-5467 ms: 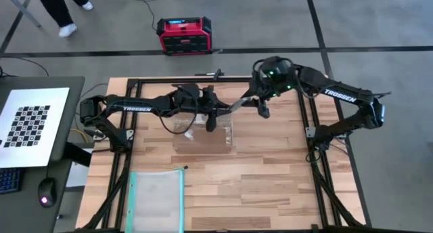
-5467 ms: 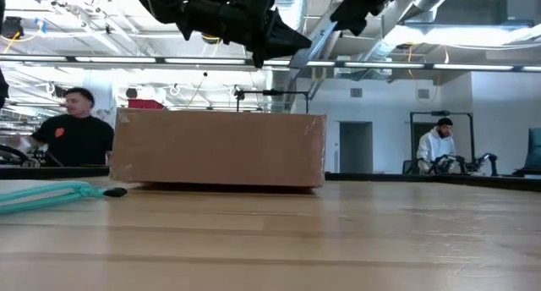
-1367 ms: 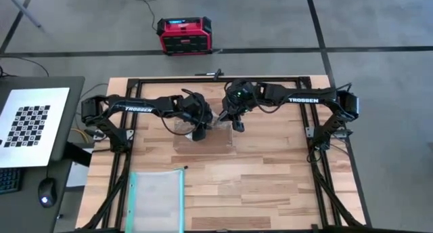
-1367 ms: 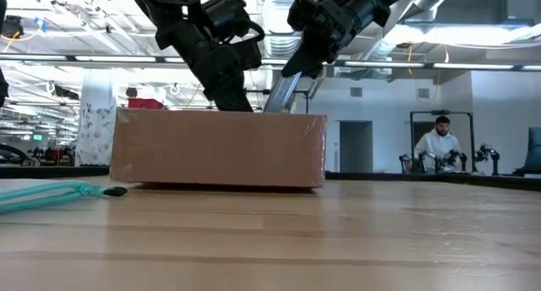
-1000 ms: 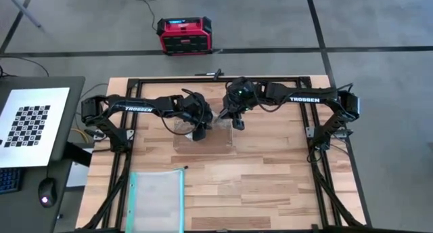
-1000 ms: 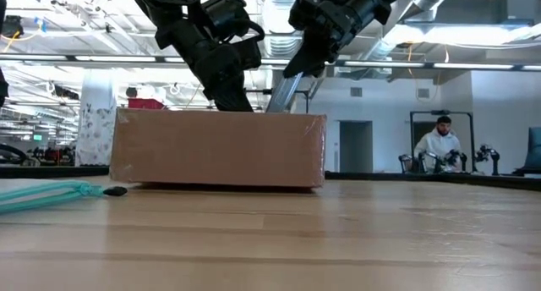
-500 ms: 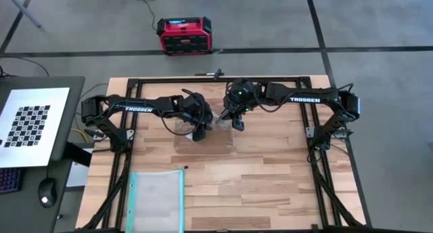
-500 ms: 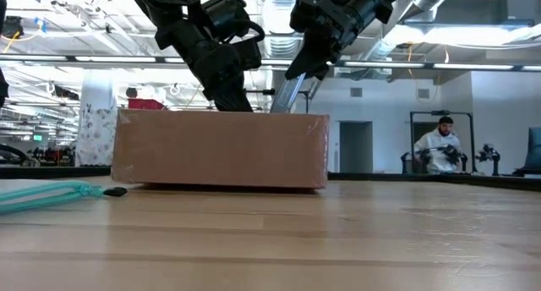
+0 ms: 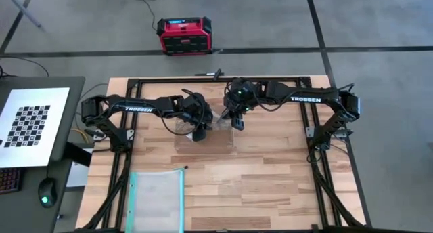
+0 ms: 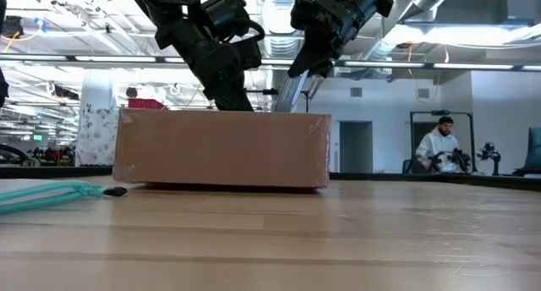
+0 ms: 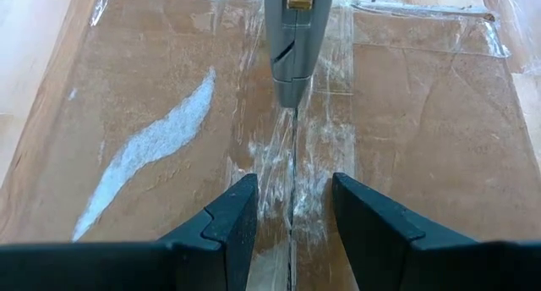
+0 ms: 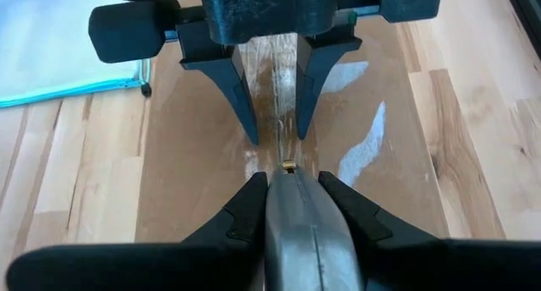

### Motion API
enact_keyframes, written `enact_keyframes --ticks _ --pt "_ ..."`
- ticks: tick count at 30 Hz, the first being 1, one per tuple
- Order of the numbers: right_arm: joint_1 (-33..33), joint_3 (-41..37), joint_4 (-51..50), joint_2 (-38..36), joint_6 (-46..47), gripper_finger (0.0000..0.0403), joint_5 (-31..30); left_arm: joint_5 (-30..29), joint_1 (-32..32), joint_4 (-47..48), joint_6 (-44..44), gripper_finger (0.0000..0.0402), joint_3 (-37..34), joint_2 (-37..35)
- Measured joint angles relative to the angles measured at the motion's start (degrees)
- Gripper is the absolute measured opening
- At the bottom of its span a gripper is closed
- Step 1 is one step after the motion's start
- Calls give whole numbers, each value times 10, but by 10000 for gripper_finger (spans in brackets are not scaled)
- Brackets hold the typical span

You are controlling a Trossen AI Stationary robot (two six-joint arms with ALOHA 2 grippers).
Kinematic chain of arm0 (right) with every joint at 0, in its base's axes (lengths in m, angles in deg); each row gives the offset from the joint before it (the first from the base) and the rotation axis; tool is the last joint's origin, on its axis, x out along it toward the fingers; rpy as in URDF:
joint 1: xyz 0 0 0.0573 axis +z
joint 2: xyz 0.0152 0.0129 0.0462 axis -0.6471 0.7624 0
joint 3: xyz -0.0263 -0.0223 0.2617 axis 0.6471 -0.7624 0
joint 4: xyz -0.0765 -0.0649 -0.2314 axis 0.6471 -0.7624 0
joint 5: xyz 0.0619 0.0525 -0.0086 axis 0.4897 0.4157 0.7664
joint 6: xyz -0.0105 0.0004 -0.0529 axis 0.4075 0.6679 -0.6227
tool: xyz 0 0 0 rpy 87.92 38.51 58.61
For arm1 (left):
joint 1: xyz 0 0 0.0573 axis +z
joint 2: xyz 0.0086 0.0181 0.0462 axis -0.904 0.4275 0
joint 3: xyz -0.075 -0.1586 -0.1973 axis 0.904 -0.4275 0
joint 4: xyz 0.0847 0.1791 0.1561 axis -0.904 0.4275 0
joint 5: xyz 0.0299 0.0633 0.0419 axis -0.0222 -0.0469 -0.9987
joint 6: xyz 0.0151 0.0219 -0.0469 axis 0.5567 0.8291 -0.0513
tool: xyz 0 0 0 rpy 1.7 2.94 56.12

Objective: Unpack boxes
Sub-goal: Open the cardboard box using the gray cutter

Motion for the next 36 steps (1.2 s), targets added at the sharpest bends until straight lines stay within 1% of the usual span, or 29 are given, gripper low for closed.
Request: enact_keyframes --ticks 10,15,19,29,36 --pt "9 0 -4 0 57 72 -11 0 0 1 0 137 0 0" --pt "14 1 -9 -1 61 72 -20 -1 0 2 0 137 0 0" --pt "16 16 -21 -1 60 72 -32 -1 0 1 0 137 0 0" --pt "15 24 -45 -1 54 72 -32 -1 0 1 0 137 0 0" --pt "22 24 -42 -1 54 72 -35 -1 0 1 1 137 0 0"
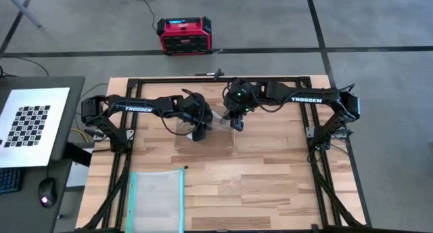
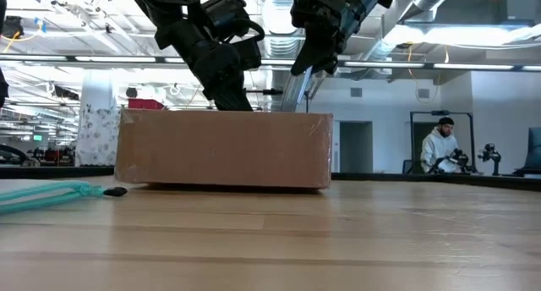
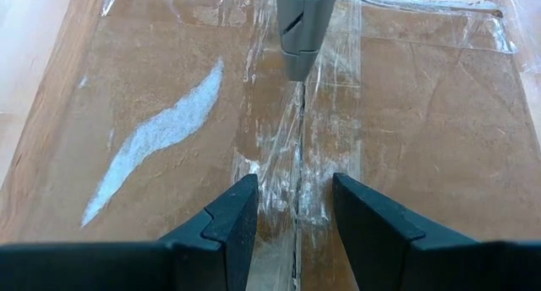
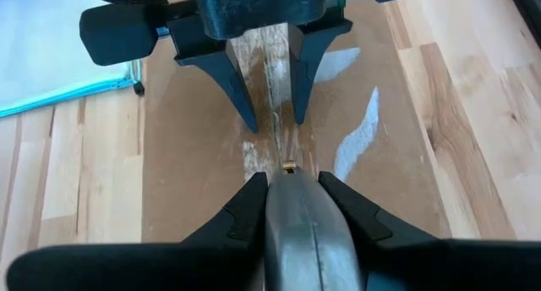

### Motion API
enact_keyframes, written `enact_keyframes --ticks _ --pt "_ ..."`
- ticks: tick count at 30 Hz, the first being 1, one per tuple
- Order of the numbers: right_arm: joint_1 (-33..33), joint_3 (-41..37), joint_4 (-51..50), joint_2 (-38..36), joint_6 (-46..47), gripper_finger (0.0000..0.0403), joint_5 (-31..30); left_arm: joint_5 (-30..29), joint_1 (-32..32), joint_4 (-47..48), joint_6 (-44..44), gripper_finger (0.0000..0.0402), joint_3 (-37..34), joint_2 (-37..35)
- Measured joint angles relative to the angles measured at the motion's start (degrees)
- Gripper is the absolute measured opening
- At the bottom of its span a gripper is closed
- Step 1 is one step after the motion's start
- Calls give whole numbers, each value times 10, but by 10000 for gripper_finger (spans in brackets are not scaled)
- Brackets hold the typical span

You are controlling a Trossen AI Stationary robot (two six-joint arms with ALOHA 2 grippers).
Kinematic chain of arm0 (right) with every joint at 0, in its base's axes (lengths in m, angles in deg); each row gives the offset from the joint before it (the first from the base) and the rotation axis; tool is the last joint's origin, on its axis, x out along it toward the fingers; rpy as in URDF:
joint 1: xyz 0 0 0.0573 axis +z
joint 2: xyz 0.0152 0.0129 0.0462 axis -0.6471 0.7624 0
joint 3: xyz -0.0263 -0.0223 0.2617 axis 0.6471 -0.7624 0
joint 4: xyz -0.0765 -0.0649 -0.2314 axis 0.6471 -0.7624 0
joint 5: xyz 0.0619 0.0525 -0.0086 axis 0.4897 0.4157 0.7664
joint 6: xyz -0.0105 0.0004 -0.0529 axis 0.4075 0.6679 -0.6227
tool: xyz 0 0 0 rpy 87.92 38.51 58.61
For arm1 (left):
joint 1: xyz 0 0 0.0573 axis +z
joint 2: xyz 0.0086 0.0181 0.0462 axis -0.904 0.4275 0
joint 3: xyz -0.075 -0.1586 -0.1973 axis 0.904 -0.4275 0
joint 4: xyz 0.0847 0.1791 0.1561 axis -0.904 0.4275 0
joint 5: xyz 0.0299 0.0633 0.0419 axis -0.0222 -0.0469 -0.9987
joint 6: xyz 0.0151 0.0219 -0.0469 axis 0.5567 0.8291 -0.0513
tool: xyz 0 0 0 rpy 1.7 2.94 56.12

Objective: Unpack boxes
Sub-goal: Open the cardboard box using the gray cutter

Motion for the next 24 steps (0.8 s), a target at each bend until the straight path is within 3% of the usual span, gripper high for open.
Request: enact_keyframes --ticks 24 --pt "3 -18 -19 0 -40 72 -12 0 -7 -12 7 137 -15 0"
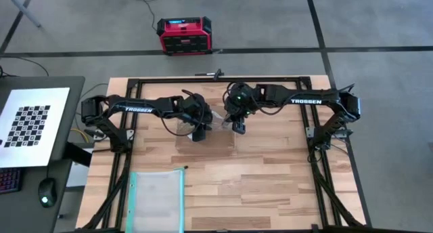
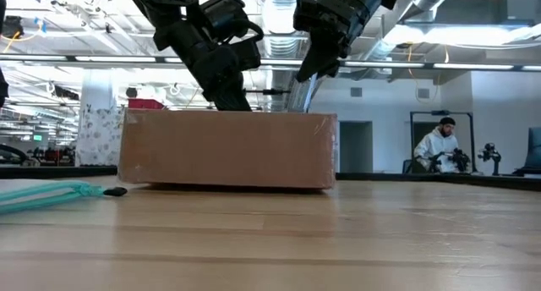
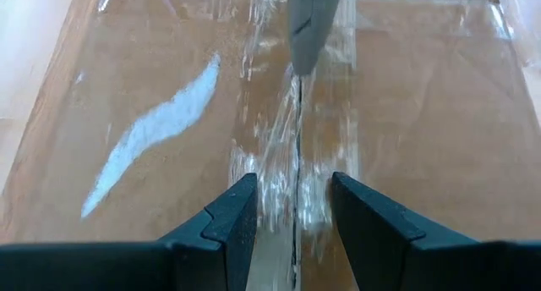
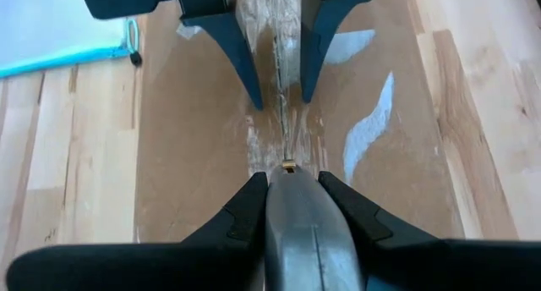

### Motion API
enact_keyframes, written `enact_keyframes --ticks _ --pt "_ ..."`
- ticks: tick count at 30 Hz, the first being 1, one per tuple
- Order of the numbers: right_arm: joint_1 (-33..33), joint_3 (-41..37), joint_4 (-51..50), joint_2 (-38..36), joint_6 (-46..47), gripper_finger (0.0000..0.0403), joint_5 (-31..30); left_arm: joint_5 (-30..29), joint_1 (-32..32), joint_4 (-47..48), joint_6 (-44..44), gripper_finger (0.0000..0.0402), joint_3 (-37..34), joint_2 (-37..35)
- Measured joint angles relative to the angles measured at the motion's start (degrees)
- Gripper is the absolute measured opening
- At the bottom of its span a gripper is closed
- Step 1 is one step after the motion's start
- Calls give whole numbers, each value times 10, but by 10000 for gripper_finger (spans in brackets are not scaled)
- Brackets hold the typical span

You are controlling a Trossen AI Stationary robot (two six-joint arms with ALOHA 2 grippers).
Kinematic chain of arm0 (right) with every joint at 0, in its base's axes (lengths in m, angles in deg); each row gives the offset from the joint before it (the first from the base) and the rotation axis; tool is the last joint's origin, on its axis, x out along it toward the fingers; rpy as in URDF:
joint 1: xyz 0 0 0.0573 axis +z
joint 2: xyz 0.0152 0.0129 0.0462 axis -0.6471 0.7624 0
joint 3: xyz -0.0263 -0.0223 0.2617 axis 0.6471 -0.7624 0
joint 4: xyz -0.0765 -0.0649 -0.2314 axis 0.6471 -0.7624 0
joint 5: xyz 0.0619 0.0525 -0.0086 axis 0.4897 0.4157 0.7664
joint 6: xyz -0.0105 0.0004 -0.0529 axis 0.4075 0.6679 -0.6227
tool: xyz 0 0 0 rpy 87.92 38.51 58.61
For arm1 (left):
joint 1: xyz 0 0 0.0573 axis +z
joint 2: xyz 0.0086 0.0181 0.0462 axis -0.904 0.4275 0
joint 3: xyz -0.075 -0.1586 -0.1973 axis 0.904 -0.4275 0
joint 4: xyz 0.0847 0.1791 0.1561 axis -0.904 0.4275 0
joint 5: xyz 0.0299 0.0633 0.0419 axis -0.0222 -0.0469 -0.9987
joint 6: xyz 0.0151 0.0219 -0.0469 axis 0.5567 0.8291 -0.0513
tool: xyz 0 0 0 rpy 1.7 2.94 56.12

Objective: Unpack boxes
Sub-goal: Open the cardboard box using the gray cutter

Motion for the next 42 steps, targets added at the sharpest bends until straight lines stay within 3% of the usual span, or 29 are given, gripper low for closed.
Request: enact_keyframes --ticks 9,20,33,39,42 --pt "0 0 -45 -4 -8 72 -9 3 0 -46 -35 137 -63 -2" --pt "-8 -2 -141 -50 -12 72 -40 2 1 -48 -37 137 -67 -1" --pt "-9 -2 -59 -127 11 72 -51 -1 3 -60 -43 137 -67 -2" --pt "-31 -23 -160 -151 -15 72 -158 -8 3 -43 -41 137 -21 -4" --pt "-42 -71 -159 -157 -15 72 -166 -22 3 -22 -32 137 11 -4"
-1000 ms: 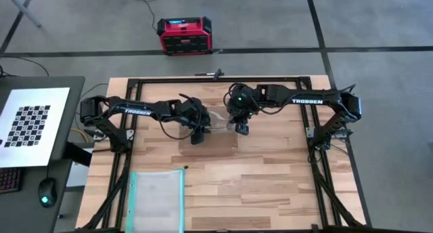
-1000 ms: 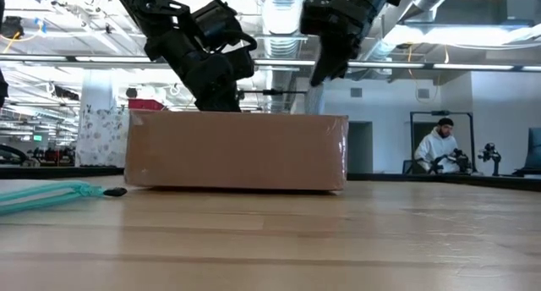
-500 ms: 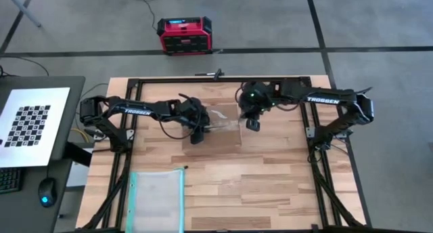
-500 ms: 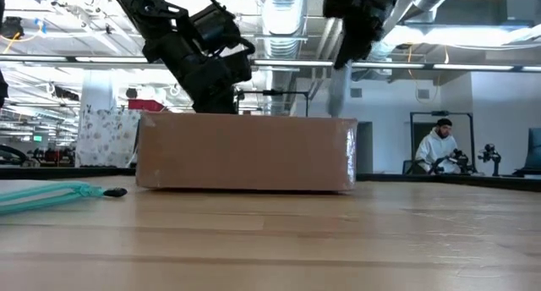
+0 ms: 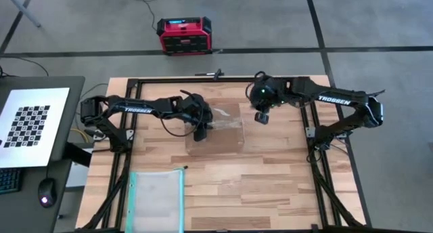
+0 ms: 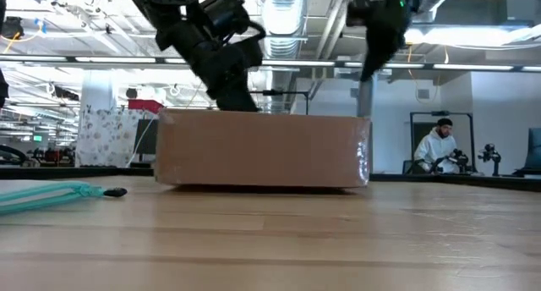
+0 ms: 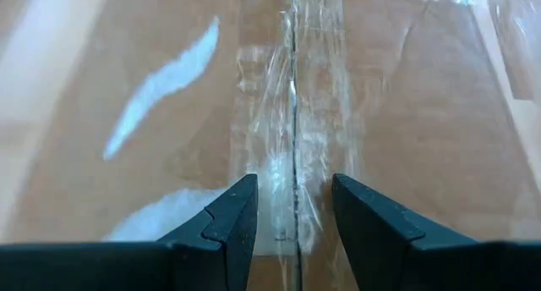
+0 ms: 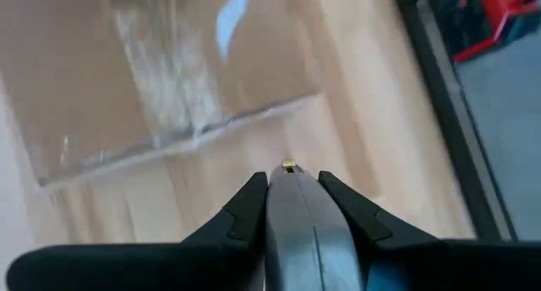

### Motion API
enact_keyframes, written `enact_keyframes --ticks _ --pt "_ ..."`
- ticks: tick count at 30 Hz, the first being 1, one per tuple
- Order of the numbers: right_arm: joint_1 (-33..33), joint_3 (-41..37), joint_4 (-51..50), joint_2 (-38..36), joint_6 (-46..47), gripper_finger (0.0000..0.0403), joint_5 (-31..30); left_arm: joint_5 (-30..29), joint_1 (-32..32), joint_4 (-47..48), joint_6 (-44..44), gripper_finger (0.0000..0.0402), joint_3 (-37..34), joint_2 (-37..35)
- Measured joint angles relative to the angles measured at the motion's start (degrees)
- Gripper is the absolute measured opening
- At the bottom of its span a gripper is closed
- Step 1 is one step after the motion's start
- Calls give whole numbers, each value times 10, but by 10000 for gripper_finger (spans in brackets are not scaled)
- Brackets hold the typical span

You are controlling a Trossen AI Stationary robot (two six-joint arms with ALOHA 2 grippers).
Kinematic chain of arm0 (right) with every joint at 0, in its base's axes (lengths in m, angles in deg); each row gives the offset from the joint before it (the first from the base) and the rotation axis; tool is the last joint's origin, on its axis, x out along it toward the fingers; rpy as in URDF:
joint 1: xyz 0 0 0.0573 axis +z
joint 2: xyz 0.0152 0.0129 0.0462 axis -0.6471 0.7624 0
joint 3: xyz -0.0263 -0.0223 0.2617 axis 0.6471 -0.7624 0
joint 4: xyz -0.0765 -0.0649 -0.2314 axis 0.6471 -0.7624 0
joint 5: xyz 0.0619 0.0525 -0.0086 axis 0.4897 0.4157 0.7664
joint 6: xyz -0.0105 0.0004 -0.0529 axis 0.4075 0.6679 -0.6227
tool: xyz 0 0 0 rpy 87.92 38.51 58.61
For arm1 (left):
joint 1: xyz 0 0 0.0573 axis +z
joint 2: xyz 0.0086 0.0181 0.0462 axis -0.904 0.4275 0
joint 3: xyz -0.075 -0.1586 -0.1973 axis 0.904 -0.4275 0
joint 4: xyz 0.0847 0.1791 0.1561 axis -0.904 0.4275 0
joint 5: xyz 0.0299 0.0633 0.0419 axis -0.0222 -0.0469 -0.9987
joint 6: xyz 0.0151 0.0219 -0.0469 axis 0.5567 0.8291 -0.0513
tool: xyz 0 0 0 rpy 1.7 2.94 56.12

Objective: Unpack boxes
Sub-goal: Open the cardboard box using the gray cutter

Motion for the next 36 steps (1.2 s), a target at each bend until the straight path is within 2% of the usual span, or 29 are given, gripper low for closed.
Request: enact_keyframes --ticks 7,11,13,17,22,27,36 --pt "-2 -148 110 3 40 72 -36 -48 -10 79 27 137 48 0" --pt "-2 -195 150 3 61 73 -56 -81 -16 120 32 137 60 0" --pt "-4 -206 160 3 74 87 -58 -92 -18 146 32 137 65 -1" --pt "0 -211 155 3 93 133 -56 -125 -28 223 26 137 89 -1" --pt "13 -186 138 3 100 169 -55 -189 -38 340 16 137 167 -1" --pt "21 -145 121 3 104 182 -54 -208 -39 427 -31 136 222 -11" --pt "15 -116 129 3 102 193 2 -224 -39 502 -149 136 221 -82"
